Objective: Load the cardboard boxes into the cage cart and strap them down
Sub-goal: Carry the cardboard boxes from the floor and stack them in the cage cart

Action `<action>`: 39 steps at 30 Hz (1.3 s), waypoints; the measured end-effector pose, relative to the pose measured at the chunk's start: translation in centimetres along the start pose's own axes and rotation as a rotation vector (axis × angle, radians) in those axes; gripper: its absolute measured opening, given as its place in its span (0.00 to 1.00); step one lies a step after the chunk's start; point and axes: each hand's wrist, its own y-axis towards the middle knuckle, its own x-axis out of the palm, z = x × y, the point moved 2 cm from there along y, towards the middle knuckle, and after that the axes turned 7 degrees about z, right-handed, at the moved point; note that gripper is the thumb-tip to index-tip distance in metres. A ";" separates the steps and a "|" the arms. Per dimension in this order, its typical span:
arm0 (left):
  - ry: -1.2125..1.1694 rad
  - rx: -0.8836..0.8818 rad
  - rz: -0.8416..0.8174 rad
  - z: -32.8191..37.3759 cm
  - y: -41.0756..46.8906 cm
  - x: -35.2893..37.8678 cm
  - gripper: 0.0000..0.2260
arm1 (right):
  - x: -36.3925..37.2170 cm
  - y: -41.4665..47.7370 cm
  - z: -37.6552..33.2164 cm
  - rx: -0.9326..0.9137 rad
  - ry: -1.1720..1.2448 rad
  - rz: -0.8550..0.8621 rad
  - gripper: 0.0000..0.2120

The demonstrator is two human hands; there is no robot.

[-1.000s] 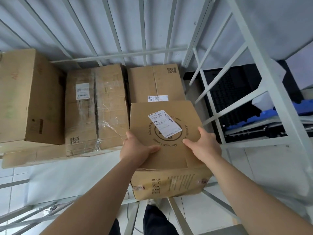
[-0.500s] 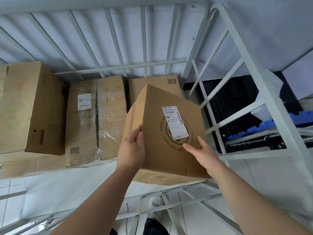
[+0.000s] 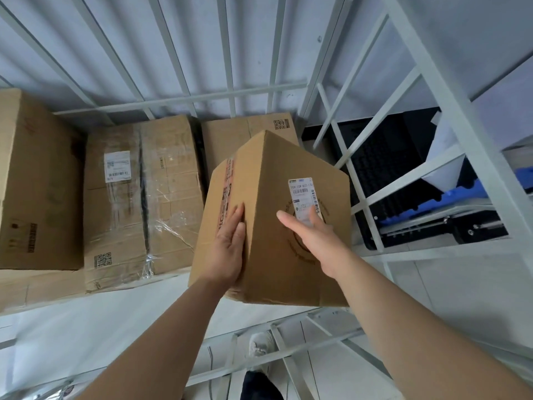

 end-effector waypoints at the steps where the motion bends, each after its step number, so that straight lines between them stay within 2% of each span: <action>1: 0.014 0.012 -0.040 -0.3 0.4 0.1 0.20 | 0.1 0.1 -0.7 0.000 -0.006 -0.011 0.64; 4: 0.090 0.065 -0.147 -0.9 0.7 1.0 0.22 | 0.6 0.4 -2.4 0.018 -0.071 0.013 0.72; 6: 0.074 0.042 -0.139 -1.2 1.4 1.1 0.23 | 0.5 0.8 -2.6 0.020 -0.082 0.034 0.72; 7: 0.089 -0.005 -0.119 -1.7 2.0 0.8 0.24 | 0.2 1.0 -2.5 0.017 -0.076 0.035 0.71; 9: 0.310 -0.123 -0.090 -3.4 3.2 -0.3 0.28 | -0.9 1.5 -2.1 0.006 -0.035 0.028 0.67; 11: 0.456 -0.298 -0.100 -5.4 3.6 -1.6 0.36 | -2.2 1.7 -1.6 -0.011 0.010 0.016 0.63; 13: 0.261 -0.451 -0.120 -6.9 3.8 -2.1 0.45 | -3.3 1.5 -1.0 -0.020 0.029 -0.004 0.58; 15: 0.076 -0.514 -0.124 -7.2 3.9 -2.0 0.48 | -4.1 1.3 -0.5 -0.038 0.026 -0.006 0.52; 18: 0.041 -0.462 -0.076 -6.9 4.2 -1.4 0.42 | -5.2 0.7 -0.2 -0.053 0.018 0.020 0.50; 20: 0.112 -0.381 -0.026 -6.3 4.6 -1.1 0.43 | -5.9 0.5 -0.2 -0.052 0.007 0.032 0.50; 25: 0.619 -0.048 0.099 -2.5 7.8 -2.3 0.48 | -5.6 0.6 1.2 -0.014 0.148 0.035 0.40; 28: 0.752 0.073 0.071 -1.0 10.0 -3.3 0.48 | -4.1 1.7 1.9 -0.006 0.180 0.109 0.36; 31: 0.865 0.094 0.011 -1.4 10.1 -3.7 0.46 | -2.3 2.9 1.7 -0.031 0.038 0.181 0.39; 33: 0.902 -0.005 0.057 -2.3 9.1 -3.8 0.47 | -1.4 3.5 1.8 -0.057 -0.051 0.199 0.41; 35: 0.796 -0.210 0.179 -3.2 7.1 -3.6 0.50 | -1.2 4.3 1.8 -0.075 -0.109 0.242 0.42; 36: 0.669 -0.343 0.238 -3.7 5.9 -3.2 0.54 | -1.4 4.8 1.7 -0.071 -0.118 0.247 0.43; 38: 0.290 -0.568 0.322 -4.7 3.4 -1.9 0.59 | -2.0 5.6 1.4 -0.061 -0.151 0.223 0.46; 39: 0.111 -0.620 0.349 -5.1 2.5 -1.1 0.60 | -2.3 6.0 1.2 -0.058 -0.192 0.211 0.47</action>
